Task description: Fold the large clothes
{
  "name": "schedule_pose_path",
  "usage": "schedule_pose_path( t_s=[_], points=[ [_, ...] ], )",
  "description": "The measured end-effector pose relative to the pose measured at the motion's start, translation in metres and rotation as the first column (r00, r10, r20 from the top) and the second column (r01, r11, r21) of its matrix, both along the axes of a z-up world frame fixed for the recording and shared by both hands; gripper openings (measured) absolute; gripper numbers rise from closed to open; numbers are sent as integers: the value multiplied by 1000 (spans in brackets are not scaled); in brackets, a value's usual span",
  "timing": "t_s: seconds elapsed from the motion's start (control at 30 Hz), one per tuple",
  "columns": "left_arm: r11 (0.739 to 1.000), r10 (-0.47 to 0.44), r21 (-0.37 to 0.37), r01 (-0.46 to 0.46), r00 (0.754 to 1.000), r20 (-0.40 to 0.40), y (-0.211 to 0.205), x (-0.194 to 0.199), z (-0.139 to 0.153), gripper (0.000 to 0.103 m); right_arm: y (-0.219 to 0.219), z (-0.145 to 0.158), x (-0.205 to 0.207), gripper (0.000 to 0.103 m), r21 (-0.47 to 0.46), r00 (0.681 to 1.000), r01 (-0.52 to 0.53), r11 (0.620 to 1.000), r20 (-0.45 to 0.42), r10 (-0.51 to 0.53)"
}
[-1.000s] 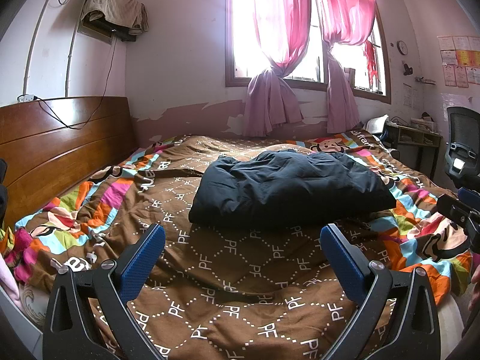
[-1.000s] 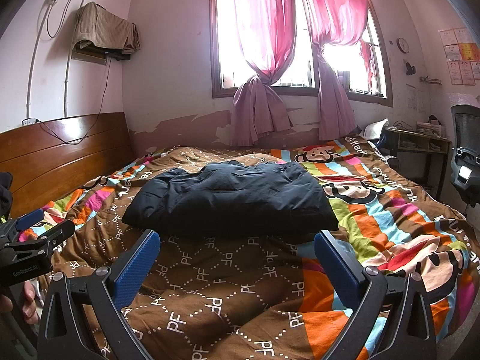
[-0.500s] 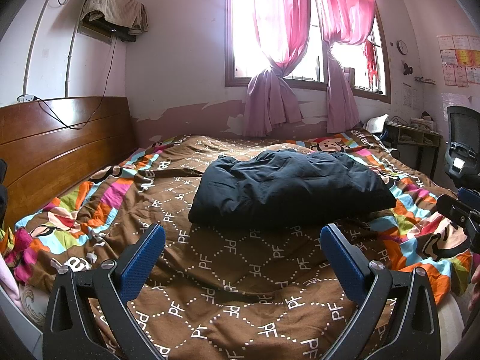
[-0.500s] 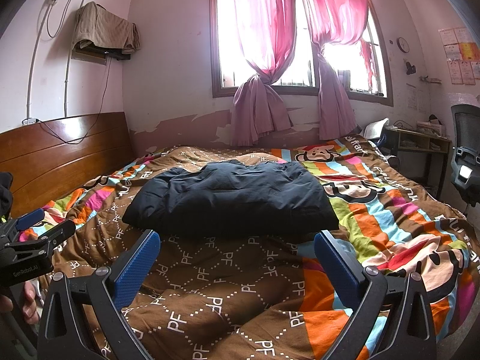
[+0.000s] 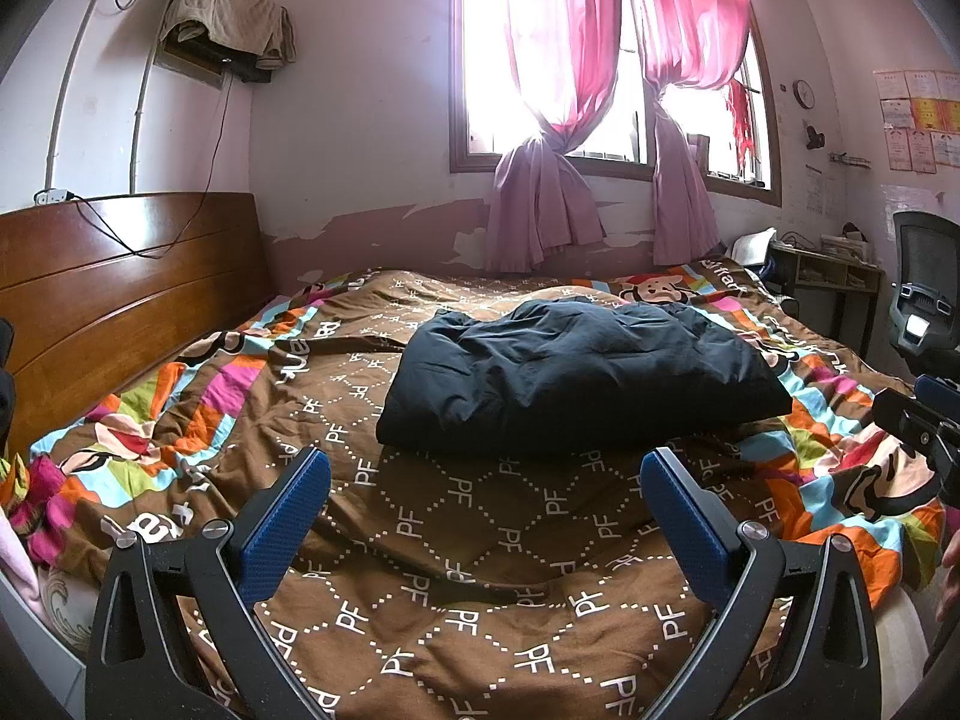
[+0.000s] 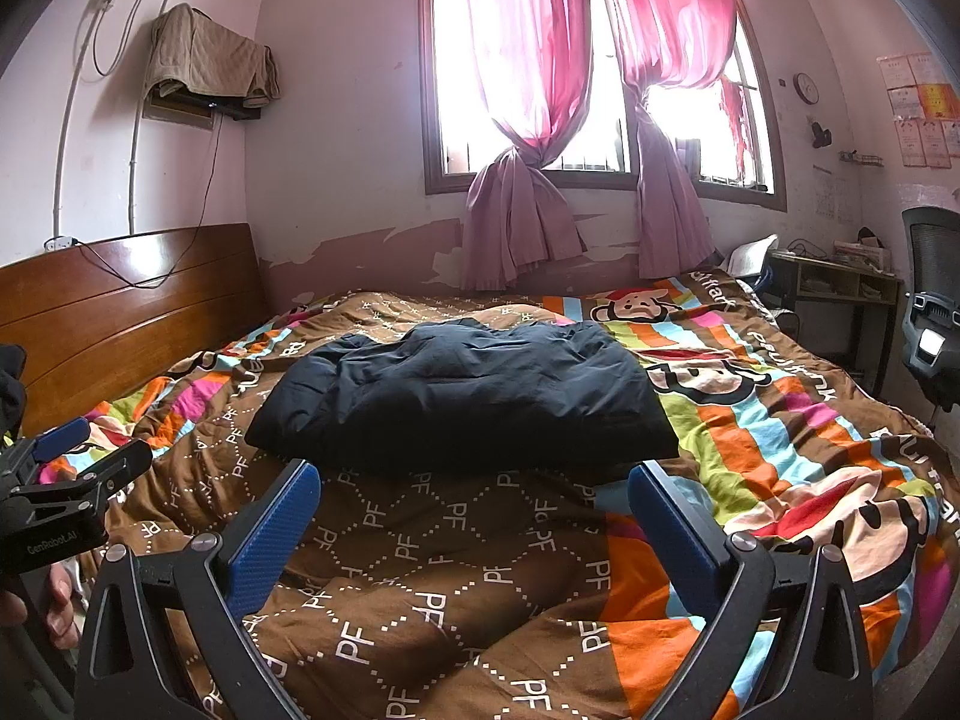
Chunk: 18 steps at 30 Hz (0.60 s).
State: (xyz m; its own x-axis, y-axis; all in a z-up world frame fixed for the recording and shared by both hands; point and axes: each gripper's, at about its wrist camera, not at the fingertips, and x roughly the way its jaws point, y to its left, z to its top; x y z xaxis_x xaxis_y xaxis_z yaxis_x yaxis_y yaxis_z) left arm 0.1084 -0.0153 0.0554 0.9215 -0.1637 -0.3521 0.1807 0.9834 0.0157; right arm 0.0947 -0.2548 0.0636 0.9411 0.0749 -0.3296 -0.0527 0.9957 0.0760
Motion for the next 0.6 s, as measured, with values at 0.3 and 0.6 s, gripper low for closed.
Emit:
schedule_pose_path(
  t_s=[0.3, 0.6],
  points=[
    [1000, 0, 1, 0, 1000, -1, 0, 0, 0, 101, 1, 1, 1, 103, 0, 1000, 1, 1000, 0, -1],
    [1000, -5, -24, 5, 1000, -12, 6, -5, 0, 101, 1, 0, 0, 103, 1, 1000, 1, 1000, -3, -1]
  ],
)
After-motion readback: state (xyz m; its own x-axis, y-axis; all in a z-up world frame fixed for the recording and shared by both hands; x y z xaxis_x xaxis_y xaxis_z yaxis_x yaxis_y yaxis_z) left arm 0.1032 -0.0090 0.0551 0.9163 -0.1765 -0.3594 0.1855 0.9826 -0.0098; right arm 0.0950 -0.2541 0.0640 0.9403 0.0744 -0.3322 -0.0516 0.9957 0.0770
